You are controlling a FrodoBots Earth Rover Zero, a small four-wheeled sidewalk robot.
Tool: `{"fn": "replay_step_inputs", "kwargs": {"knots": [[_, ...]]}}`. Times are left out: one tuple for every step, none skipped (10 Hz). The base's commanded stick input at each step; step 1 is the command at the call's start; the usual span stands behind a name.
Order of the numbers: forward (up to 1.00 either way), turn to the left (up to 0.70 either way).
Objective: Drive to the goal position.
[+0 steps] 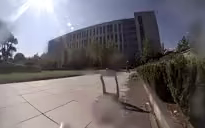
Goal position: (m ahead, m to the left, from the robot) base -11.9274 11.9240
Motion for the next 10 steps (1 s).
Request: {"fn": "replay_step_inputs", "kwargs": {"knots": [[0.05, 0.0], [0.05, 0.0], [0.05, 0.0], [0.05, 0.0], [0.05, 0.0], [0.05, 0.0], [0.05, 0.0], [0.05, 0.0], [0.05, 0.0], [0.05, 0.0]]}}
